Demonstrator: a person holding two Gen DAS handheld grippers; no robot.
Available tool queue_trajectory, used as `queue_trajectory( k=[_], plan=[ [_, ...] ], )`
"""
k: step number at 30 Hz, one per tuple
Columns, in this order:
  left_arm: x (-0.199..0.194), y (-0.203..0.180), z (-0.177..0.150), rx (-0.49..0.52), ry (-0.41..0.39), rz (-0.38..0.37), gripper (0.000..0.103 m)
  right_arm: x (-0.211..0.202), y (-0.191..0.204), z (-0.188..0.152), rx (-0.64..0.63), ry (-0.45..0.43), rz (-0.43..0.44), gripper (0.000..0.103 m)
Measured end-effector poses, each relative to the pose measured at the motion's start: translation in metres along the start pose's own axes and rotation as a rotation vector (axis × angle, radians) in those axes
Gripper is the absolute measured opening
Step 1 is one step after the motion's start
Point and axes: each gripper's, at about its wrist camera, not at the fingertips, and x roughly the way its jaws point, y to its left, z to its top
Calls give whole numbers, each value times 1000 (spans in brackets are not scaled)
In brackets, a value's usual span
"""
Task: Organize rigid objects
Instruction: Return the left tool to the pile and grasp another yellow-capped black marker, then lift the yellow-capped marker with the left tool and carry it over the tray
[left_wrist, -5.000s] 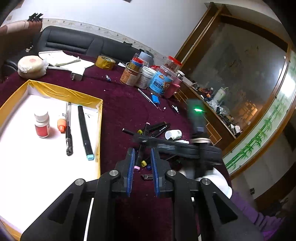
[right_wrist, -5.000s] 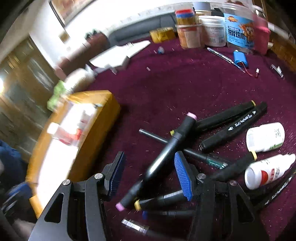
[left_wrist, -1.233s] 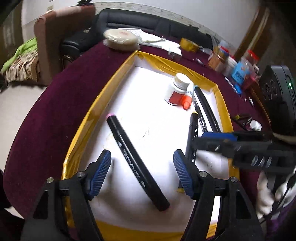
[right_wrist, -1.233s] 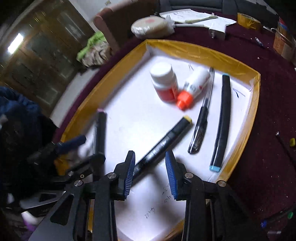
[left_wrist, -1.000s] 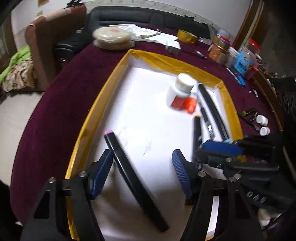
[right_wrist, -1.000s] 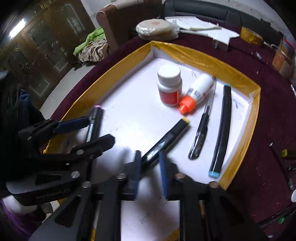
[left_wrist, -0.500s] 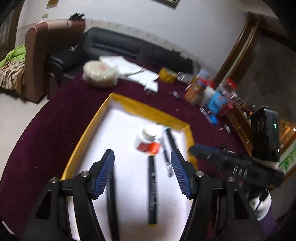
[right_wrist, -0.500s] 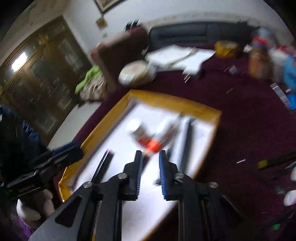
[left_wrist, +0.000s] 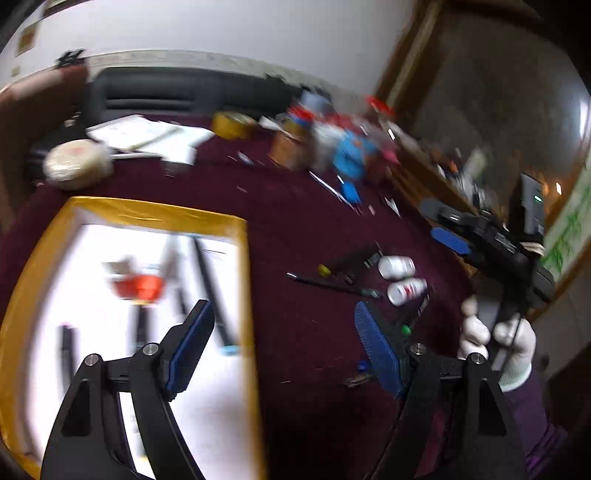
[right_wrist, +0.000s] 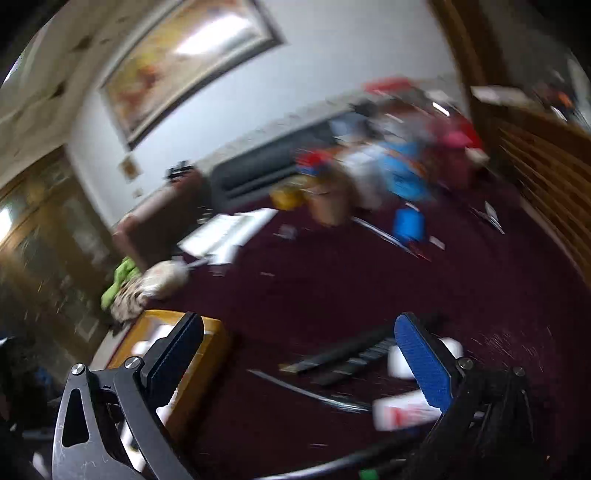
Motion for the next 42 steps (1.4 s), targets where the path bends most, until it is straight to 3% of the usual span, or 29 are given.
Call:
queue_trajectory(
  k=[5,8,12,15,16,19,21,24,30,36,39,42],
  plan=[
    [48,-63,8,208,40,-13,78,-4,-69,-11,116,-5,-37,102],
    [78,-84,18,303,67,20,78,-7,-96,-12,212,-2,4,101],
    [135,-100,33,464,121,124,77,-9,-104,-15,271,20,66,101],
    [168,-100,37,520,187,143,59,-10,-102,-16,260,16,84,101],
    [176,-100,38,523,209,142,55,-11,-101,-16,254,17,86,101],
    [187,-98,44,485,232,90,27,-6,-99,-16,244,28,91,101],
    [198,-97,38,465,271,74,22,-1,-98,-17,240,40,90,101],
    [193,-98,29,458,253,48,13,2,-97,-18,229,51,77,101],
    [162,-89,10,400,298,48,11,6,-98,-22,220,68,56,101],
    [129,-74,-8,251,320,9,12,7,-94,-22,206,75,63,101],
    [133,-69,-8,218,306,40,17,-3,-78,-21,140,27,107,101],
    [137,-75,-5,219,292,46,28,-7,-53,-24,9,-1,57,101]
  ],
)
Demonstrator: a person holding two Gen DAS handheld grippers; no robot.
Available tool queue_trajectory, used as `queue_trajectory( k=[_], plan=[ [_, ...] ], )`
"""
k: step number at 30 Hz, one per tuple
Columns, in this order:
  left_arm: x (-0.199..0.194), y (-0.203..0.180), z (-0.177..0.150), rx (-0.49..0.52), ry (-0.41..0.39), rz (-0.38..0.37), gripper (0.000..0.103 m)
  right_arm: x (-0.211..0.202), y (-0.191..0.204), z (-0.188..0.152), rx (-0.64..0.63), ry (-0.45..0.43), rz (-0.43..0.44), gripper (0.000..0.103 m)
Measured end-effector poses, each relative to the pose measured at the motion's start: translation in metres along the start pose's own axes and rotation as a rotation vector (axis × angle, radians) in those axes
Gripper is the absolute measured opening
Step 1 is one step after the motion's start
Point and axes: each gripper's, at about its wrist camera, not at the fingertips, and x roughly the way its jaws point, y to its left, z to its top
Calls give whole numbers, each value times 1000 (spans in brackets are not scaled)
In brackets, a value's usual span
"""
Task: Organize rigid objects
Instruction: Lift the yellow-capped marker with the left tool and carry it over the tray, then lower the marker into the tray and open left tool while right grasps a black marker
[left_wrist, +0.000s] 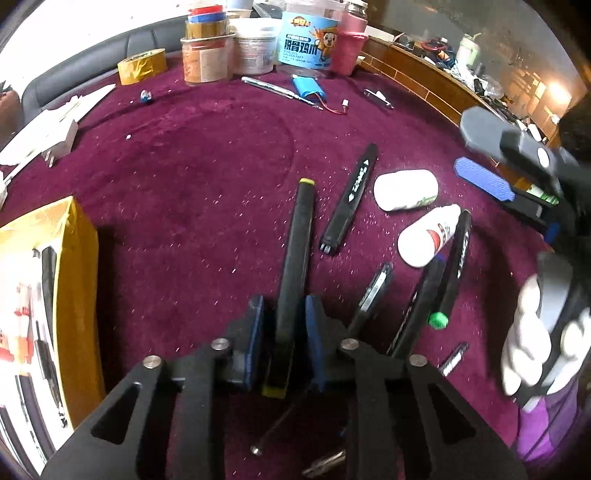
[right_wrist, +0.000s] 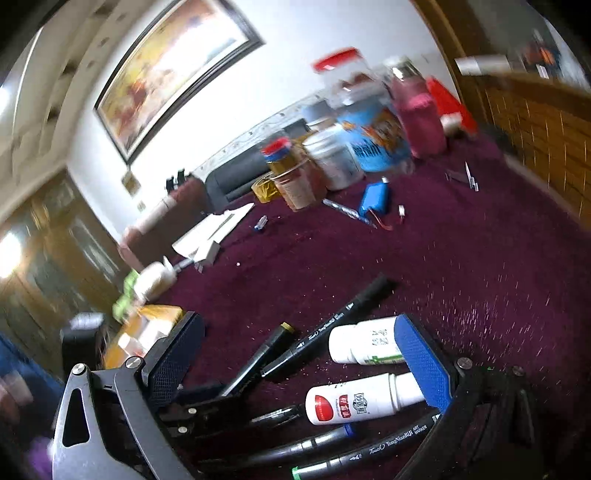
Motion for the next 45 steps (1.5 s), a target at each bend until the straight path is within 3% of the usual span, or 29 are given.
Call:
queue_trajectory(
  k=[2,5,6,9,13,18,25,36,39,45],
  plan=[
    [3,-6,4,3,-4,11,44,5,6,-1,-25,16,-18,101],
    [11,-18,9,54,-28,63,46,8,3,-2,-4,35,-17,101],
    [15,-23,11,93,-37,91,43,7,0,-1,10,34,-18,101],
    [15,-29,11,114,-68,73,15,4,-7,-1,41,30,-10,101],
    [0,-24,4,76,-93,16,12,6,-11,-2,64,47,-10,101],
    [-44,-8,-4,-42,-193,-126,12,3,-8,-3,50,37,-14,101],
    [-105,13,-31,-136,-345,-231,12,4,-10,-4,50,40,-38,101],
    [-168,84,-88,-321,-514,-256,13,6,-9,-8,14,19,-145,101],
    [-178,106,-109,-368,-525,-241,13,6,-8,-10,2,24,-200,101],
    [-196,171,-147,-520,-536,-197,13,2,5,-12,-1,50,-186,101]
  ],
)
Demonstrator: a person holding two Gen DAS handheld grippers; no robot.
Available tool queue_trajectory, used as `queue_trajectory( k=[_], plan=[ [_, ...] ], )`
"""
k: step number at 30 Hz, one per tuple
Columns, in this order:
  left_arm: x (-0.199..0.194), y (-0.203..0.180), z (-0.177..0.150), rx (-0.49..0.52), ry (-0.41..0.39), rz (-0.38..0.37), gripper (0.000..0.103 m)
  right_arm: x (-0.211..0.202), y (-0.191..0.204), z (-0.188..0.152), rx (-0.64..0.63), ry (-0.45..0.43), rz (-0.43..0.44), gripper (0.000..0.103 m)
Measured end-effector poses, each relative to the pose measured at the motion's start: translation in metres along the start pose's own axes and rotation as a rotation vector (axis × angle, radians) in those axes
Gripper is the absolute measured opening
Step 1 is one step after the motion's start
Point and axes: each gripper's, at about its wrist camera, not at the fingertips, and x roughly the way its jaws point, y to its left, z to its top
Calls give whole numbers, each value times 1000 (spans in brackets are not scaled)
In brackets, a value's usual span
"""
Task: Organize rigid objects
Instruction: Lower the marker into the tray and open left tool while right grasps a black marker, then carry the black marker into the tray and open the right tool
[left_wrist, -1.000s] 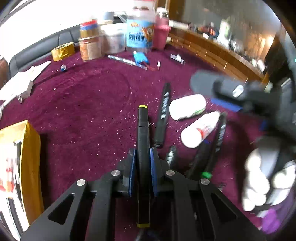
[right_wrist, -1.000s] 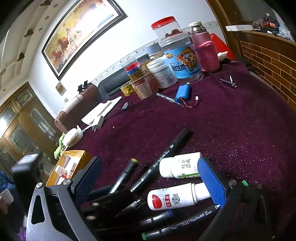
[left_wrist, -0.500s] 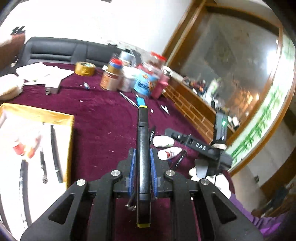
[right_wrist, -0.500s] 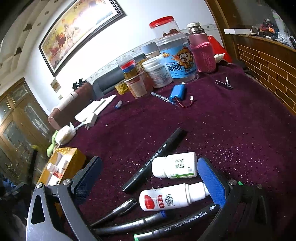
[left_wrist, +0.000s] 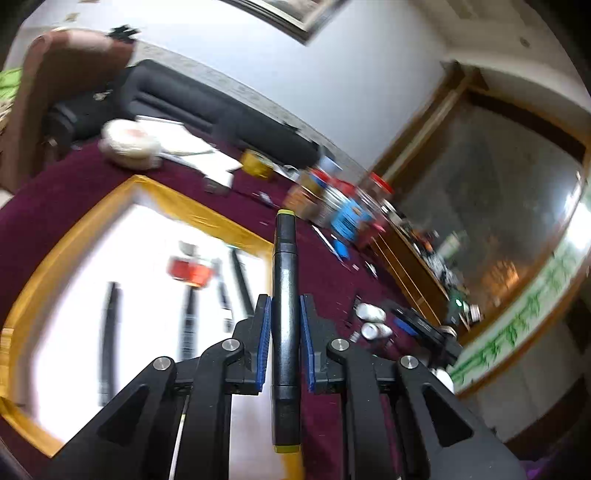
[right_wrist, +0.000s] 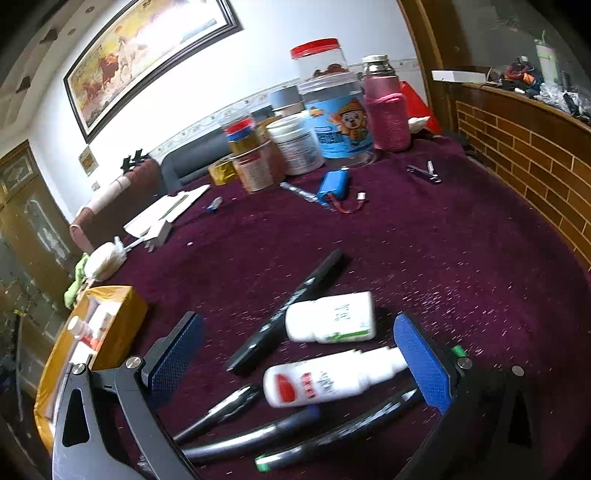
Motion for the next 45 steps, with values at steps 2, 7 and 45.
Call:
queue_trajectory(
  k=[2,7,45],
  plan=[
    [-4,18,9,-21,2,63,13,-1,6,-2,1,26,25,101],
    [22,58,27,-63,76,212,13,4,23,-6,-15,96,60,101],
    [-9,43,-16,-75,51,142,60,64,32,11,46,288,-67,13]
  ],
)
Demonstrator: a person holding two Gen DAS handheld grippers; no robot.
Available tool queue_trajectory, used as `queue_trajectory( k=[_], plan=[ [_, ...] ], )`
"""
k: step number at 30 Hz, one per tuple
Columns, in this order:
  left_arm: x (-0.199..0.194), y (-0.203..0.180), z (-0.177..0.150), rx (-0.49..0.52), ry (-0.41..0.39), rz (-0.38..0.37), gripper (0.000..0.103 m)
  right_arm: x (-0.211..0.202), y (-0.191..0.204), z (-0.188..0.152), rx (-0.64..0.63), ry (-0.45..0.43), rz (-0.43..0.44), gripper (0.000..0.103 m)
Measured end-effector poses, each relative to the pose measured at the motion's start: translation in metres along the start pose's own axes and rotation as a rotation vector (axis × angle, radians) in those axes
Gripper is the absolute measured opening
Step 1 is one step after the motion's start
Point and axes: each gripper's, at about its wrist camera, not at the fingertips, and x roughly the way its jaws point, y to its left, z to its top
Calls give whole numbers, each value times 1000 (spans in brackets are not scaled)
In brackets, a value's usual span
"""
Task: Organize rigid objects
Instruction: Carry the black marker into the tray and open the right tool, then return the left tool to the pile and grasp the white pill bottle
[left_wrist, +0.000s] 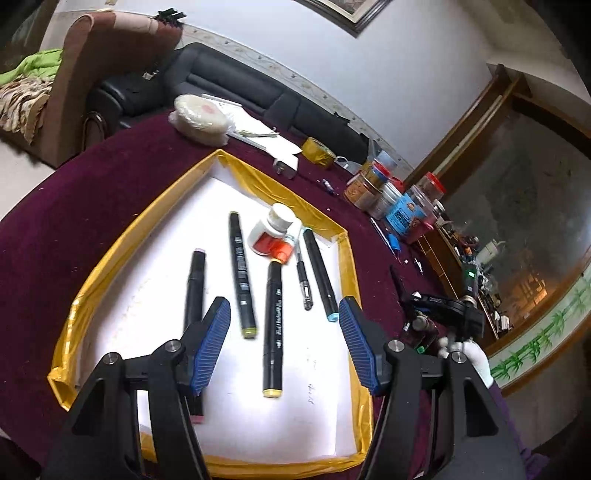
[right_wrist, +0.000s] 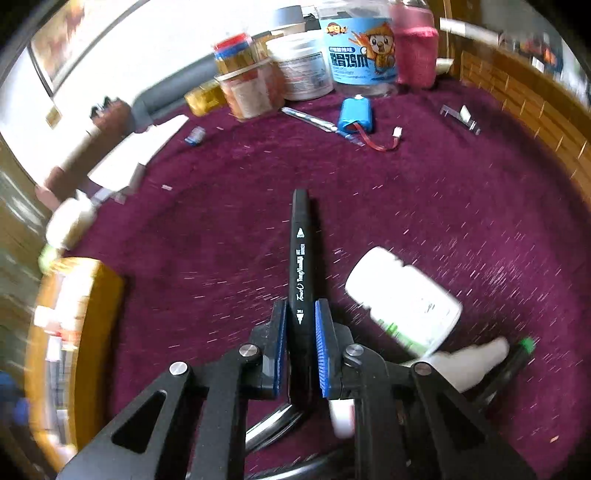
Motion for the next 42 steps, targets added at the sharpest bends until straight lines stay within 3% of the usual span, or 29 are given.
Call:
queue_trajectory(
  k=[5,11,20,26,30,35,38,42],
  plan=[
    [-3,11,-1,-31,-7,31,60,-27,12,-11,34,7,219,13],
    [2,17,-4,-16,34,122,60,-42,71,-29,-44,71,430,13],
    [-12,20,-3,-24,-10,93,60,-1,188,-71,-148,315,634,13],
    [-17,32,-4,-43,-16,78,60,31,261,-79,-222,354,602,14],
    [-18,38,-4,-56,-11,72,60,53,302,-84,-299,307,480,14],
    [-23,44,-3,-69,-25,67,60,74,311,-90,-314,325,400,14],
    [-26,46,-1,-78,-45,65,61,64,310,-94,-364,286,385,17],
    [-26,45,0,-90,-48,60,61,36,302,-76,-368,214,432,19]
  ],
)
